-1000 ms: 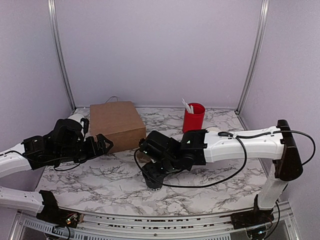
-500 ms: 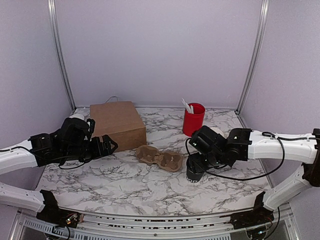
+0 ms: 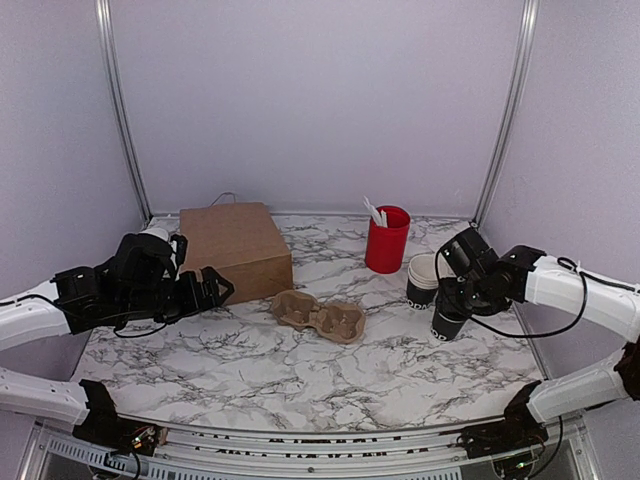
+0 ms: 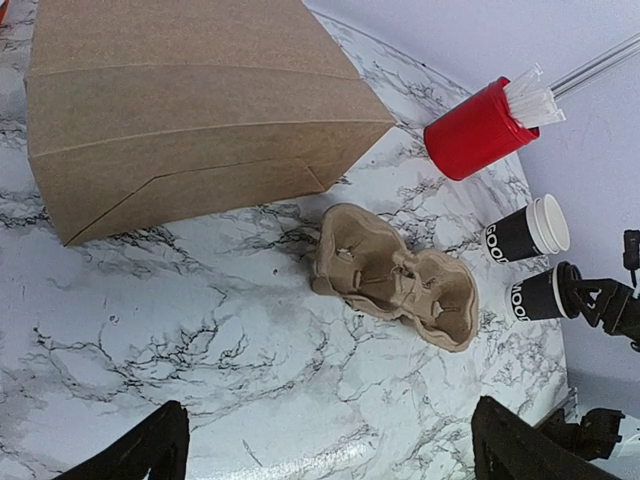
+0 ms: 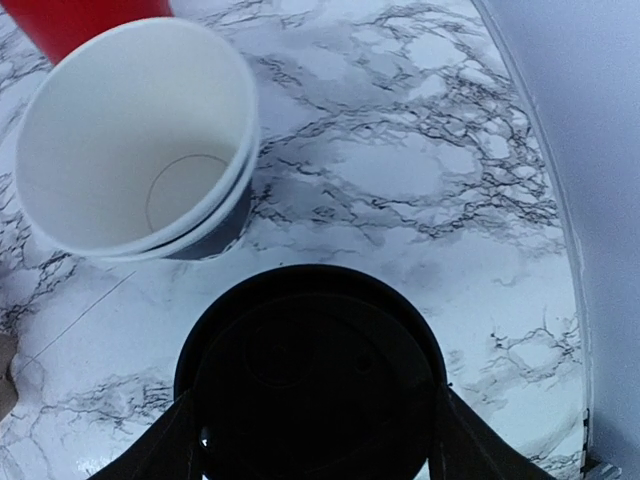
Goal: Pack the takeout coffee
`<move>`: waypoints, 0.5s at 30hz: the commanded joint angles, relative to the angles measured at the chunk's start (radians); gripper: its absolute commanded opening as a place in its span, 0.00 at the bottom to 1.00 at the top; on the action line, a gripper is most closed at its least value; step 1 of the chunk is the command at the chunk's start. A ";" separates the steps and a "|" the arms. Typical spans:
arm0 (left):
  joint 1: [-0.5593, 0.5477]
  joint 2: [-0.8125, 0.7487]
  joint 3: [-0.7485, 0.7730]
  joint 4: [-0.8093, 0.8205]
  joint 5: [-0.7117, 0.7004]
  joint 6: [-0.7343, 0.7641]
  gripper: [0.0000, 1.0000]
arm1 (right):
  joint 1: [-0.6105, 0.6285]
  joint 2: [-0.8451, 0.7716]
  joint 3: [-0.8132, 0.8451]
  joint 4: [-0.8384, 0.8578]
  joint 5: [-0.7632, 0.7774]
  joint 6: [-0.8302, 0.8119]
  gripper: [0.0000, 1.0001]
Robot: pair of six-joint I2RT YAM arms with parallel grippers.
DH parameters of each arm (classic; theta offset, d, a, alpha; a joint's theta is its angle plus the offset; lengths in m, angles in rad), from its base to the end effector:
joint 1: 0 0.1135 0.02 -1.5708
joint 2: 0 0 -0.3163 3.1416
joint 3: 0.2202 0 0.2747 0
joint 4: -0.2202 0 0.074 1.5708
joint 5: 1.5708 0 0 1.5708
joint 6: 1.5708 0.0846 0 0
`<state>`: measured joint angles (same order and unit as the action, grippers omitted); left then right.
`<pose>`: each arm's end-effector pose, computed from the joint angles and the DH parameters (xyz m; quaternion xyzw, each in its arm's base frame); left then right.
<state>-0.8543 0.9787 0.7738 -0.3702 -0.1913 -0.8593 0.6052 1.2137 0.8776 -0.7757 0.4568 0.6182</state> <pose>0.1763 -0.1779 0.2947 -0.0478 0.8745 -0.3043 0.3747 0.2258 0.1108 0.2437 0.0577 0.9481 -0.0533 0.3080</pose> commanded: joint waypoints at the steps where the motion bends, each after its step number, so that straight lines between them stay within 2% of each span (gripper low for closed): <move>1: 0.008 -0.036 0.007 0.008 0.001 0.005 0.99 | -0.102 -0.004 -0.015 -0.039 0.026 -0.058 0.64; 9: 0.009 -0.060 0.007 -0.005 0.001 0.006 0.99 | -0.266 0.001 -0.019 0.019 0.047 -0.113 0.65; 15: 0.009 -0.079 -0.001 -0.016 -0.003 0.002 0.99 | -0.294 0.001 -0.005 0.030 0.036 -0.138 0.73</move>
<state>-0.8497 0.9230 0.7734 -0.3717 -0.1913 -0.8593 0.3241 1.2118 0.8669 -0.7403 0.4808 0.5167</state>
